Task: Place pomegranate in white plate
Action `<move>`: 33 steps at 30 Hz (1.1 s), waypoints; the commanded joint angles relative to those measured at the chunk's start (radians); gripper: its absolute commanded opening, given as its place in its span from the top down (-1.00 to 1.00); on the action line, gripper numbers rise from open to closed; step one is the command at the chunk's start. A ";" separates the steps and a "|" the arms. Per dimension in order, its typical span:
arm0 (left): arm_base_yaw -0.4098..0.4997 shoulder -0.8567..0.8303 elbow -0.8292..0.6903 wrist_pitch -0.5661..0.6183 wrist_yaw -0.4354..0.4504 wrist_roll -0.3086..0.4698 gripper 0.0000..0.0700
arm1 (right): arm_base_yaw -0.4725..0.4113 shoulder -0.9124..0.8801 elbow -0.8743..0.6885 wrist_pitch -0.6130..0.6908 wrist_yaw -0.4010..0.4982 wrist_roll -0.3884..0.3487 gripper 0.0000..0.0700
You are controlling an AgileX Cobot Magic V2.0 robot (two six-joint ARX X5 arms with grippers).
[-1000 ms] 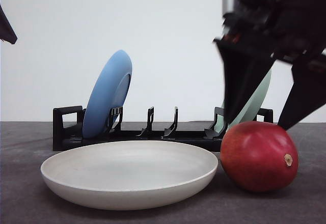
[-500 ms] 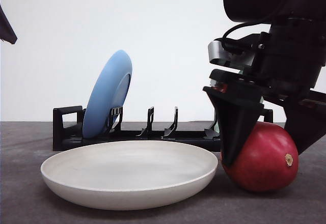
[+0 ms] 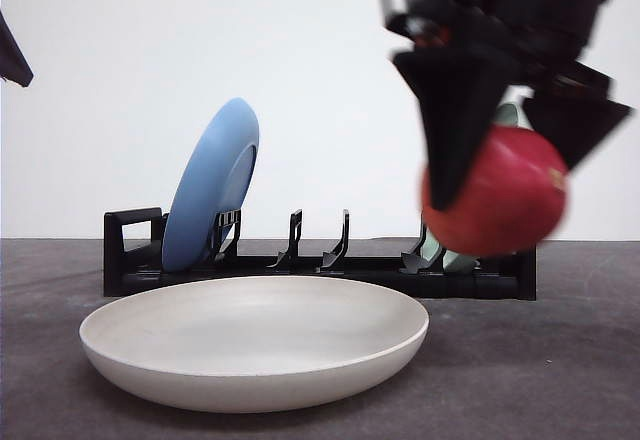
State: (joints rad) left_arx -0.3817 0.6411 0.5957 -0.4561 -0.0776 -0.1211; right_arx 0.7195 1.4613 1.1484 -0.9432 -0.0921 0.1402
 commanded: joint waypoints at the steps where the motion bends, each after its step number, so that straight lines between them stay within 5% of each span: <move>1: -0.002 0.006 0.006 0.007 -0.005 -0.005 -0.13 | 0.026 0.045 0.031 0.017 -0.022 -0.028 -0.29; 14: -0.002 0.006 0.006 0.007 -0.005 -0.017 -0.13 | 0.146 0.306 0.143 0.207 -0.072 -0.022 -0.29; 33: -0.002 0.006 0.005 0.009 -0.005 -0.026 -0.13 | 0.149 0.365 0.144 0.315 -0.072 -0.023 -0.32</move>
State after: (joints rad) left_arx -0.3817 0.6415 0.5957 -0.4558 -0.0788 -0.1436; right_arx 0.8567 1.8056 1.2675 -0.6388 -0.1609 0.1272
